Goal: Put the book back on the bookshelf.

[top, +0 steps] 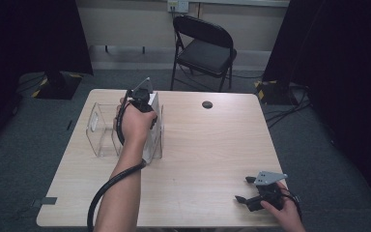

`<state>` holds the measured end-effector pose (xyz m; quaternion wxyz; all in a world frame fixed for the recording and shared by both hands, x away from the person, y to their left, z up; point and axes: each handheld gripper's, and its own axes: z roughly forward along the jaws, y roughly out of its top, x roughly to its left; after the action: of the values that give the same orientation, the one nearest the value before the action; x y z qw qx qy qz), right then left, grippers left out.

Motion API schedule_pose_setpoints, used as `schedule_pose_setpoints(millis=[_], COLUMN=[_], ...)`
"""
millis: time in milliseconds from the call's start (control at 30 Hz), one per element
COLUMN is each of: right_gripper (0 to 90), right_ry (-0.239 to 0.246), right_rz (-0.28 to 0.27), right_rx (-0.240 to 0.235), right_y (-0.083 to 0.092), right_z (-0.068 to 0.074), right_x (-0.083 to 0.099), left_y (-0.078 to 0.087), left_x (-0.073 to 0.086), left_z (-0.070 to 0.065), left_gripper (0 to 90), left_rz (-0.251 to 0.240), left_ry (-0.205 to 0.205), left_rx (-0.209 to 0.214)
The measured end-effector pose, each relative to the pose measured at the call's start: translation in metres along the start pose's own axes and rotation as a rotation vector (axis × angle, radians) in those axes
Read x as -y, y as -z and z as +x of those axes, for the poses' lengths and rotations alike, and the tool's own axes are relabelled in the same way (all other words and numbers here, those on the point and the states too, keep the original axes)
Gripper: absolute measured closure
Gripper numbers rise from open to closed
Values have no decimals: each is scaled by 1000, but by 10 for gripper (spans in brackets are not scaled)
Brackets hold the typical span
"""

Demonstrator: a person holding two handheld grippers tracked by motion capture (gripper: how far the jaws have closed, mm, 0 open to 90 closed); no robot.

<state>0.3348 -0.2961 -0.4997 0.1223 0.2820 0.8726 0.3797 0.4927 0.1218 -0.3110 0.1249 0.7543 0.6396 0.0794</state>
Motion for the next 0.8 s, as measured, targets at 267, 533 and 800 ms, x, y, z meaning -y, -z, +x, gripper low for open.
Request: schedule_pose_setpoints(millis=[267,533,800], right_gripper=[132,132,132], right_ry=[0,0,0], right_rz=[0,0,0], right_rx=[0,0,0], right_y=[0,0,0], right_z=[0,0,0], right_x=[0,0,0], left_y=[-1,-2,-2], left_x=[0,2,2], left_z=[2,-5,-13], left_gripper=[529,523,516], left_rz=[-24,-28,-19], left_ry=[33,-3,-34], left_rx=[0,-19,-34])
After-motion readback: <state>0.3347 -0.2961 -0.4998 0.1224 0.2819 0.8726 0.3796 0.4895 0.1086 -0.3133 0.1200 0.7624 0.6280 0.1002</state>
